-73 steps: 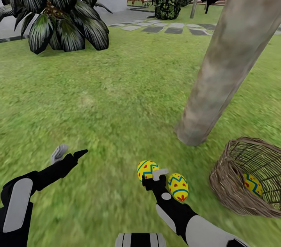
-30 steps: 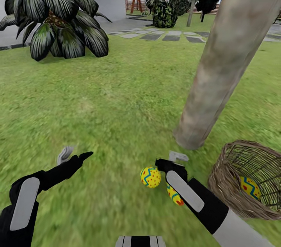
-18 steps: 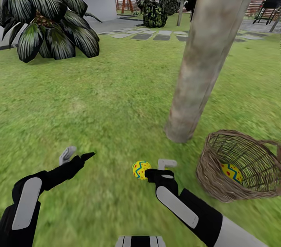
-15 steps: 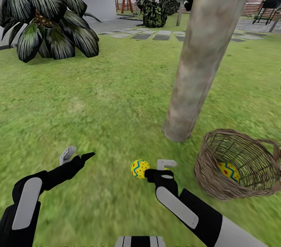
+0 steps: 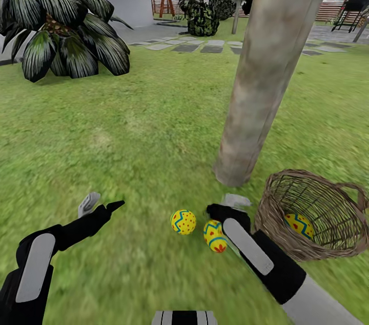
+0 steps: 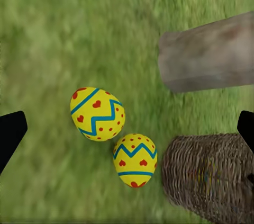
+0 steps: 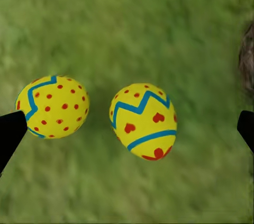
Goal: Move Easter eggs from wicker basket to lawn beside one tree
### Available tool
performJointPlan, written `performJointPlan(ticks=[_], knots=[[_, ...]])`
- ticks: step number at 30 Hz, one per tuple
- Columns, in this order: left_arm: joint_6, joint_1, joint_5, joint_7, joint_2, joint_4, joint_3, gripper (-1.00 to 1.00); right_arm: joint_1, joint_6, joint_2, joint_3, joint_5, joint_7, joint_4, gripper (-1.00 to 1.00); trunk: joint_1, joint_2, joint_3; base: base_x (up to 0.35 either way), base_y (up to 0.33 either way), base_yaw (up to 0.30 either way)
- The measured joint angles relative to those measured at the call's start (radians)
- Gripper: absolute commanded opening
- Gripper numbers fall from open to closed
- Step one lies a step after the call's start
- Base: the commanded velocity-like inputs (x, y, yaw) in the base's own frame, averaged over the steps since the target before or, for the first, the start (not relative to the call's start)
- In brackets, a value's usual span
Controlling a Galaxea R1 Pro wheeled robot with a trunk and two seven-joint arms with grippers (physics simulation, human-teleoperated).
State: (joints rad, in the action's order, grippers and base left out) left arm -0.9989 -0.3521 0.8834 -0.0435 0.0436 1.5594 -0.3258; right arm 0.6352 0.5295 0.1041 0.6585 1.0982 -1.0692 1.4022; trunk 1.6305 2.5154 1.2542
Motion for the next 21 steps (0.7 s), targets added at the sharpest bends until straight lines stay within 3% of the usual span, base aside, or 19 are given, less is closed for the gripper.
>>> performJointPlan(ticks=[2, 5, 7, 8, 9, 10, 17, 21], knots=[[0.000, 0.000, -0.001, 0.000, 0.000, -0.002, 0.000, 1.00, 0.008, 0.023, 0.003, -0.075, -0.034, -0.001, 0.000, 1.00, 0.000, 0.000, 0.000, 0.000, 0.000, 0.000], [0.001, 0.000, -0.001, -0.001, -0.001, -0.003, 0.000, 1.00, 0.027, 0.031, 0.023, -0.144, -0.115, 0.004, 0.004, 1.00, 0.000, 0.000, 0.000, 0.000, 0.000, 0.000], [0.001, 0.000, -0.001, -0.001, -0.002, -0.003, 0.000, 1.00, 0.040, 0.032, 0.041, -0.196, -0.168, 0.014, 0.004, 1.00, 0.000, 0.000, 0.000, 0.000, 0.000, 0.000], [0.001, 0.000, -0.001, -0.001, -0.002, -0.007, 0.001, 1.00, 0.060, 0.033, 0.053, -0.245, -0.193, 0.034, 0.005, 1.00, 0.000, 0.000, 0.000, 0.000, 0.000, 0.000], [0.001, 0.000, -0.001, -0.001, -0.002, -0.009, 0.002, 1.00, 0.066, 0.033, 0.057, -0.260, -0.196, 0.040, 0.005, 1.00, 0.000, 0.000, 0.000, 0.000, 0.000, 0.000], [0.002, 0.000, -0.001, -0.001, -0.002, -0.015, 0.015, 1.00, 0.089, 0.034, 0.084, -0.292, -0.209, 0.062, 0.006, 1.00, 0.000, 0.000, 0.000, 0.000, 0.000, 0.000], [0.007, 0.000, -0.009, -0.002, -0.003, -0.017, 0.023, 1.00, 0.098, 0.032, 0.098, -0.310, -0.254, 0.069, 0.006, 1.00, 0.000, 0.000, 0.000, 0.000, -0.225, 0.000], [0.007, 0.000, -0.033, -0.002, -0.006, -0.017, 0.024, 1.00, 0.098, 0.032, 0.099, -0.315, -0.283, 0.069, 0.005, 1.00, 0.000, 0.000, 0.000, 0.000, -0.318, 0.000]])
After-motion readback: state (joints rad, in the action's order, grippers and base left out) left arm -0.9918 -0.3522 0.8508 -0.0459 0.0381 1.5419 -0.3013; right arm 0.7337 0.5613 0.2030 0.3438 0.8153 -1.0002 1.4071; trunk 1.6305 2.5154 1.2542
